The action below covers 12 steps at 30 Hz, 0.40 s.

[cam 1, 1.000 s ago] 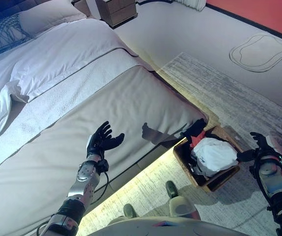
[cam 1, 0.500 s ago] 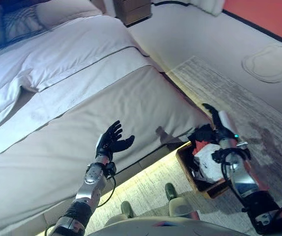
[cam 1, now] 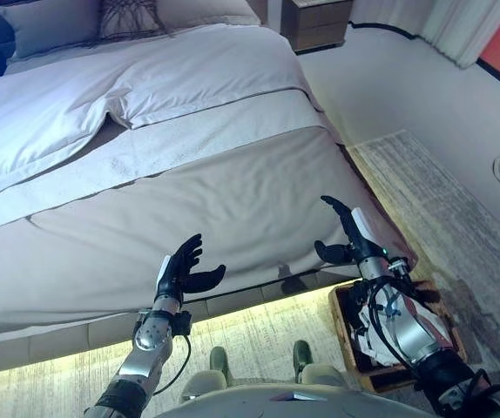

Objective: Pick up the clothes from the bed and place them into the basket

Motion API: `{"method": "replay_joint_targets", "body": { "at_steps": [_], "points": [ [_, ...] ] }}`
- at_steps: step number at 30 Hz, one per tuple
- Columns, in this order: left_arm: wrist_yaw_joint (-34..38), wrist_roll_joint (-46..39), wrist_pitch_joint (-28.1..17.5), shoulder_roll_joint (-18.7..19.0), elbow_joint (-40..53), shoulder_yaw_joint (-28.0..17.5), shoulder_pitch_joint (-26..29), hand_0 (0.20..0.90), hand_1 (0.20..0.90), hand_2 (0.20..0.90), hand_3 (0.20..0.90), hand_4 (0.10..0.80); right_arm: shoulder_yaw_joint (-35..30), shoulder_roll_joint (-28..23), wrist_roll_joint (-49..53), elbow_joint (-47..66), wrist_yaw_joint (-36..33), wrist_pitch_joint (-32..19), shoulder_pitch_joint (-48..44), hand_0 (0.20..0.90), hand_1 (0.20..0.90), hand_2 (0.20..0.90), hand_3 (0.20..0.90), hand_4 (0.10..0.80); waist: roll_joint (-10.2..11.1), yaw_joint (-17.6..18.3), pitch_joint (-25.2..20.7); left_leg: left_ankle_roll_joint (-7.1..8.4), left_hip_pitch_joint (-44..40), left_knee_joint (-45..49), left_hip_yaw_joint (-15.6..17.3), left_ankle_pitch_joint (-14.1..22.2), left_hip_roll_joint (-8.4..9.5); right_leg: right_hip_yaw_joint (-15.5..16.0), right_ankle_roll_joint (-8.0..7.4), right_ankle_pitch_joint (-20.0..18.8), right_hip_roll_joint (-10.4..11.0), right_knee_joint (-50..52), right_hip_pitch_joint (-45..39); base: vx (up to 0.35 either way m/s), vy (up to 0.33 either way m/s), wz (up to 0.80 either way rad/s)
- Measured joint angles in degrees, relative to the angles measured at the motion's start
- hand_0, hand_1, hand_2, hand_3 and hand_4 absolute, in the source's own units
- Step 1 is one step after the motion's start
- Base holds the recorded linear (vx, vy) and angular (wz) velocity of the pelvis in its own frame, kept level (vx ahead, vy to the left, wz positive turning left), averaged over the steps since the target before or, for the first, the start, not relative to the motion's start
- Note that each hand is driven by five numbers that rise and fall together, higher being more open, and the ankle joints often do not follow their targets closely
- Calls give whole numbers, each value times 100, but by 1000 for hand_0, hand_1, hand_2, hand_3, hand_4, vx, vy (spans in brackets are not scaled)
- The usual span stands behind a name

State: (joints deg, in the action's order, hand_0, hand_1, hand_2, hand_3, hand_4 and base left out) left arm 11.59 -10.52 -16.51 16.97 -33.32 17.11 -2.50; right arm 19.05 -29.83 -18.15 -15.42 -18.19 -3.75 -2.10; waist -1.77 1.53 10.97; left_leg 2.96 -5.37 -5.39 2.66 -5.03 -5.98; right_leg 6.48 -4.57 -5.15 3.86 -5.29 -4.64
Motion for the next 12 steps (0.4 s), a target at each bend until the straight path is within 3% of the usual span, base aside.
{"method": "replay_joint_targets", "body": {
  "at_steps": [2,6,12],
  "points": [
    [286,745,-3,138,-50,20,6,900,900,900,900,800,14,26,7,-88,4,0,38,900,900,900,900,800,75,-36,-23,-7,13,0,-128,-29,3,121,0,4,4,0,-59,42,-3,29],
    [595,1450,-34,379,-128,59,17,900,900,900,900,800,155,36,2,-135,2,-1,39,900,900,900,900,800,143,-130,-72,-17,8,0,-211,-37,5,222,17,37,11,-2,-124,43,2,14],
    [681,1915,-169,611,-161,63,0,900,900,900,900,800,234,52,-16,-152,4,-1,58,900,900,900,900,800,166,-203,-86,-29,16,0,-322,-63,18,332,16,38,23,0,-173,29,5,10]
  ]
}}
